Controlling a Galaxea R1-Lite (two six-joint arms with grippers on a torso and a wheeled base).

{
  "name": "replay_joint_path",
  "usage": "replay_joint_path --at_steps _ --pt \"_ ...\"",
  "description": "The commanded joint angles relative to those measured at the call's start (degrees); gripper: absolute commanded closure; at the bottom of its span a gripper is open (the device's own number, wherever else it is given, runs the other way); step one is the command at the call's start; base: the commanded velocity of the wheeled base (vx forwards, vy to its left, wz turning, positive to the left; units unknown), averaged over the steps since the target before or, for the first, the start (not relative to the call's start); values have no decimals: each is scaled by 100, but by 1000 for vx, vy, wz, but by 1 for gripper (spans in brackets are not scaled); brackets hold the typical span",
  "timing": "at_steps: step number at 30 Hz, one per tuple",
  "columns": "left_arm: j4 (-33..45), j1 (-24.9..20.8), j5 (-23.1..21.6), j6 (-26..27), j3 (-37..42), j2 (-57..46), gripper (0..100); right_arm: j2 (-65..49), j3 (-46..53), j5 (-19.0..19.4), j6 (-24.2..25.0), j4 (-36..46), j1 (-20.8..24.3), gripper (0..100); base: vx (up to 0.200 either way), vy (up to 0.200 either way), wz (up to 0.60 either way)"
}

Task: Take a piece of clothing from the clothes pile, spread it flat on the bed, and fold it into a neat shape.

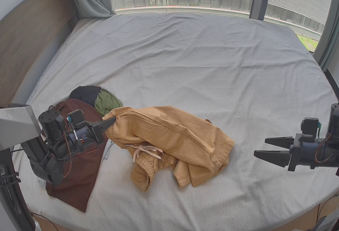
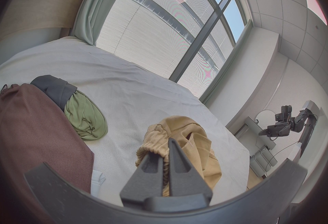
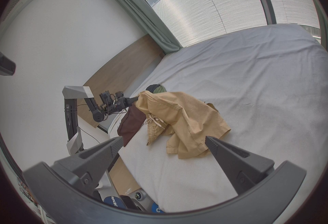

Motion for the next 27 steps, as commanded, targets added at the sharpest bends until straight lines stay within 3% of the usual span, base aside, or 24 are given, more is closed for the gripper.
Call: replay_joint_path --at_steps 1,7,10,27 --pt "-14 19 2 9 -37 84 100 1058 -53 5 13 -363 145 0 0 0 0" --pt "-14 11 37 80 -160 146 100 1752 -97 -13 180 -1251 145 0 0 0 0" --pt "-14 11 81 247 -195 243 100 1990 -88 -22 558 -1725 154 0 0 0 0" --pt "-14 28 125 264 -327 286 100 3062 -220 -57 777 -2156 215 0 0 0 0"
